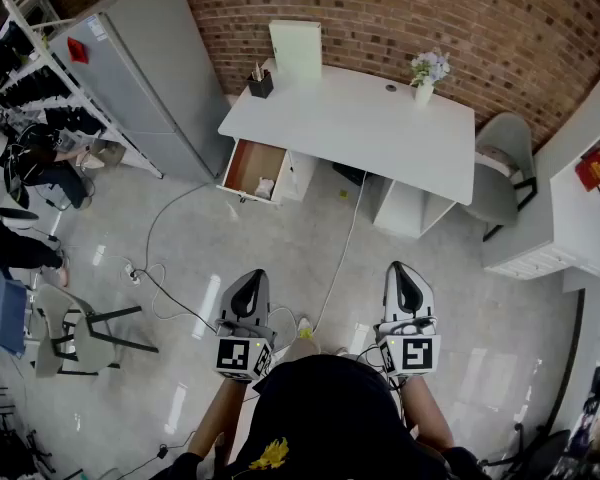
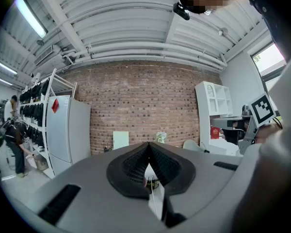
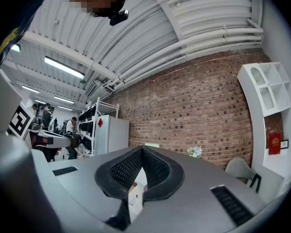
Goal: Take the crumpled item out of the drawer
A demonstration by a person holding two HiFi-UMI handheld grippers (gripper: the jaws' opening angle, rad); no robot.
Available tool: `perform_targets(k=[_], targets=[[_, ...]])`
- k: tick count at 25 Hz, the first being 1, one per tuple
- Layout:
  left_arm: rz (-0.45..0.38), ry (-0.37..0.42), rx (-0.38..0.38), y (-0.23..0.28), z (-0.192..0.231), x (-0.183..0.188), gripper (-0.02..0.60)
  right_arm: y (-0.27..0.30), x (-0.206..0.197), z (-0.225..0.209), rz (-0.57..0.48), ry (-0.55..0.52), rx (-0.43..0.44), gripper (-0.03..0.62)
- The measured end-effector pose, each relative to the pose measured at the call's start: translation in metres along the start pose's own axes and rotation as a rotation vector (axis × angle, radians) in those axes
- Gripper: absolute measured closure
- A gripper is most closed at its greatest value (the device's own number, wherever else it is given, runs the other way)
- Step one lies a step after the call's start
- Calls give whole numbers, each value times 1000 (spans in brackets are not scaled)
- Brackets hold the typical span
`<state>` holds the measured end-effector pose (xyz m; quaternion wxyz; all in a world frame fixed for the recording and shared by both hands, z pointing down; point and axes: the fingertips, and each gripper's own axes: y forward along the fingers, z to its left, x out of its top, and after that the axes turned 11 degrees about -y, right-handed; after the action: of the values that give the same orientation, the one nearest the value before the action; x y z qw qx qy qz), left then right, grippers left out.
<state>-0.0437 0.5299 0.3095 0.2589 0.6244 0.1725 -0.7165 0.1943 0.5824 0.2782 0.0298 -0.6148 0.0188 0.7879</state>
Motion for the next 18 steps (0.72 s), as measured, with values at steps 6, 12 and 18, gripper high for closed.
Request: perform_targets(k=[6, 12, 18], targets=[[38, 27, -42, 19, -17, -2, 565, 8, -5, -9, -12, 20, 9, 566], [58, 54, -33, 17, -23, -3, 565, 18, -18, -7, -9, 37, 48, 566], [31, 93, 15, 13, -29, -4, 563, 16, -39, -1, 22, 66, 103, 566]])
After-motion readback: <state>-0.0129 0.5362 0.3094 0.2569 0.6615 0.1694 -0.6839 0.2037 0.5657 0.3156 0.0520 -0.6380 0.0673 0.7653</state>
